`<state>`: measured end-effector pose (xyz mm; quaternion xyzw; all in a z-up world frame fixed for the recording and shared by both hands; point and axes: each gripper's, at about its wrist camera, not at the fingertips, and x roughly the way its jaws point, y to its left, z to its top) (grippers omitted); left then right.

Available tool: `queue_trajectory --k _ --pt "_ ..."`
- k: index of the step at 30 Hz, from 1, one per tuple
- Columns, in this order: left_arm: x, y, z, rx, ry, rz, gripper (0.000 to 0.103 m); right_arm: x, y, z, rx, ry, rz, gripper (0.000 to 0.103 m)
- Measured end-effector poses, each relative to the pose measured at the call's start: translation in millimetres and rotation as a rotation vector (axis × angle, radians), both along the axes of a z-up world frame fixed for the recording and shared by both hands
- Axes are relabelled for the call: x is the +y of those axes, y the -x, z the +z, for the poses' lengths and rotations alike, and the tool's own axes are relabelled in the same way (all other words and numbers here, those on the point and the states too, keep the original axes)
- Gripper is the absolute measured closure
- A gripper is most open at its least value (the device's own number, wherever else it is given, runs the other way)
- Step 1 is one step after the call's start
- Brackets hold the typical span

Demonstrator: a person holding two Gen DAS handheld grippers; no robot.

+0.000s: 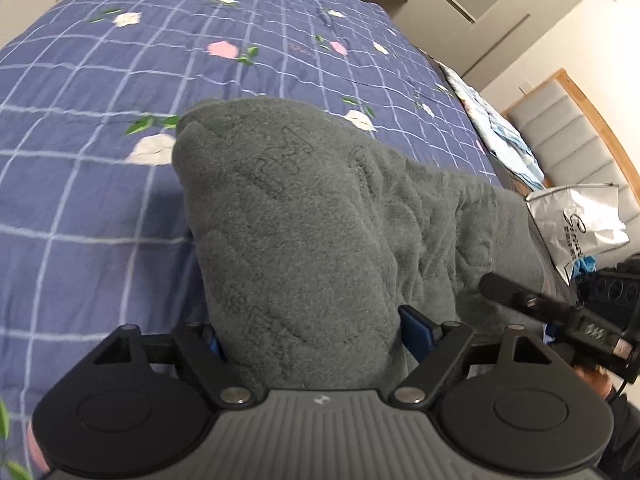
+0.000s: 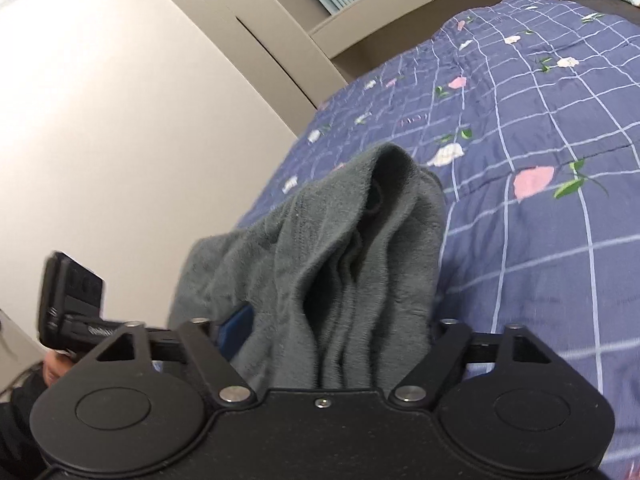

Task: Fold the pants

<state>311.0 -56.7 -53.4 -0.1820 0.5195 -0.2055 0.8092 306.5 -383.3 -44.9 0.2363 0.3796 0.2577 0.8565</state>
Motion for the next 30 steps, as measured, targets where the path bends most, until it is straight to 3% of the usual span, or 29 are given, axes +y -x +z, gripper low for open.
queue_trajectory --k 1,3,10,21,30 --pt "5 3 2 0.008 0.004 0.014 0.019 4 2 1 0.011 0.008 -0.009 0.039" --pt "14 8 6 0.012 0.008 0.026 0.020 9 8 1 0.034 -0.001 -0.020 0.042" --pt "55 31 26 -0.008 -0.002 0.079 0.020 56 23 8 0.062 0.026 0.048 0.042" --pt "146 69 52 -0.058 -0.044 0.182 0.020 150 33 22 0.035 -0.028 0.138 0.042" --pt "189 84 30 -0.025 -0.058 0.247 0.020 203 37 4 0.083 -0.023 0.145 0.042"
